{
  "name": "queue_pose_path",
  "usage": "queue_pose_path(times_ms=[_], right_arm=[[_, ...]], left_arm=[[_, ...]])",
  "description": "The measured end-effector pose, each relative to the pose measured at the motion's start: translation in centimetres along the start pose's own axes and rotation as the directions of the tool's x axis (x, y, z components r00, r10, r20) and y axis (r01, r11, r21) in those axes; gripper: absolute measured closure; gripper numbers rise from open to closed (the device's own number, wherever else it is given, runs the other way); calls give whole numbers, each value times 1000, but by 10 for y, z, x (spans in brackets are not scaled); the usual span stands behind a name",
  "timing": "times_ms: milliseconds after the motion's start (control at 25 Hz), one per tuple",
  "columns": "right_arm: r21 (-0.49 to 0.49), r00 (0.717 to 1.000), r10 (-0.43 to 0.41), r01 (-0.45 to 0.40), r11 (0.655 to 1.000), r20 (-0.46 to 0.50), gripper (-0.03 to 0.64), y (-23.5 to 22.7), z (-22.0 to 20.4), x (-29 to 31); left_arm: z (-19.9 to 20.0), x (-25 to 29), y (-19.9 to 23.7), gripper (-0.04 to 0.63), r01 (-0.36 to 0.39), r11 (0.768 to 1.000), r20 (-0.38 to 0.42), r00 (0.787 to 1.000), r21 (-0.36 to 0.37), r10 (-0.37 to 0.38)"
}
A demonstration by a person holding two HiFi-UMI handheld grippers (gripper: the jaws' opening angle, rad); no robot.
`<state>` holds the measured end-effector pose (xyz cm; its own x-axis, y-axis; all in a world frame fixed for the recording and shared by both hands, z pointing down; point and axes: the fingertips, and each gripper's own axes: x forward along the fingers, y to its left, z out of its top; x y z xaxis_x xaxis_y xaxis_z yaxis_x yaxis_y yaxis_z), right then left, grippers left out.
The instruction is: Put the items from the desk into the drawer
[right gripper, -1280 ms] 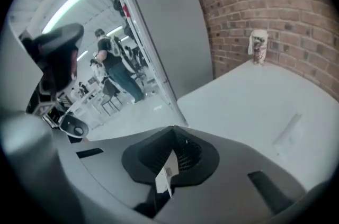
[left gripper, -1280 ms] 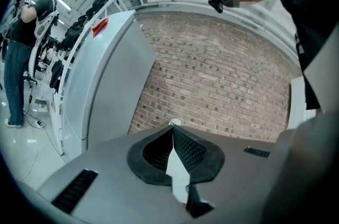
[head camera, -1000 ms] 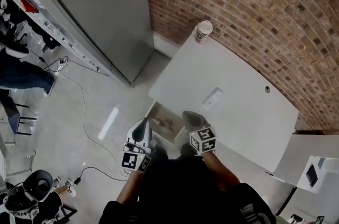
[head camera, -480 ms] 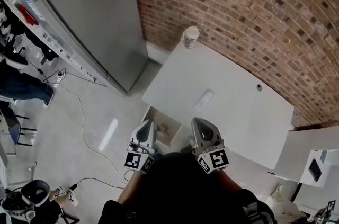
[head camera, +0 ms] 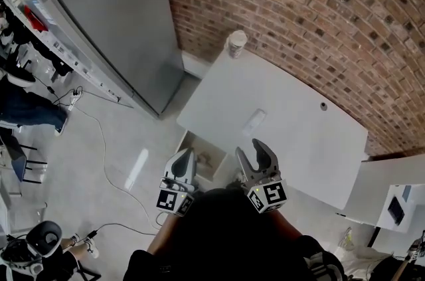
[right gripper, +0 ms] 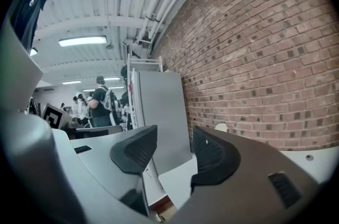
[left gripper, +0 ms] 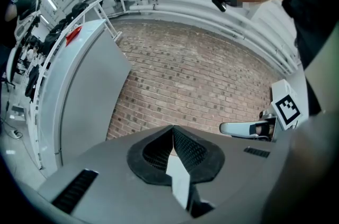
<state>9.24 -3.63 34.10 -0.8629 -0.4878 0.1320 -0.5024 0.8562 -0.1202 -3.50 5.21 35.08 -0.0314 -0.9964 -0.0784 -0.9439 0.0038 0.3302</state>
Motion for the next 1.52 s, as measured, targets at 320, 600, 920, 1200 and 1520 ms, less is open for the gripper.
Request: queue_pose_path(times_ms=[320, 600, 920, 1200, 1520], right_arm=[[62, 990, -104, 110, 992, -93, 431, -27, -28, -2], [113, 960, -232, 251, 961, -154, 431, -73, -55, -7], [163, 902, -354, 399, 902, -246, 431, -119, -102, -9], [218, 845, -373, 475, 853, -383, 429, -144, -169, 6], [255, 762, -382, 568, 782, -523, 394, -179, -247, 35]], left_arm=[[-1, 7, -4, 591, 34, 999, -24, 999, 5, -34], [-12, 34, -14, 591, 104, 995, -84, 991, 2, -104], [-30, 72, -34, 591, 207, 978, -161, 965, -23, -208], [-50, 99, -41, 591, 260, 965, -194, 945, -47, -264], [-63, 122, -41, 591, 283, 958, -242, 927, -54, -287]])
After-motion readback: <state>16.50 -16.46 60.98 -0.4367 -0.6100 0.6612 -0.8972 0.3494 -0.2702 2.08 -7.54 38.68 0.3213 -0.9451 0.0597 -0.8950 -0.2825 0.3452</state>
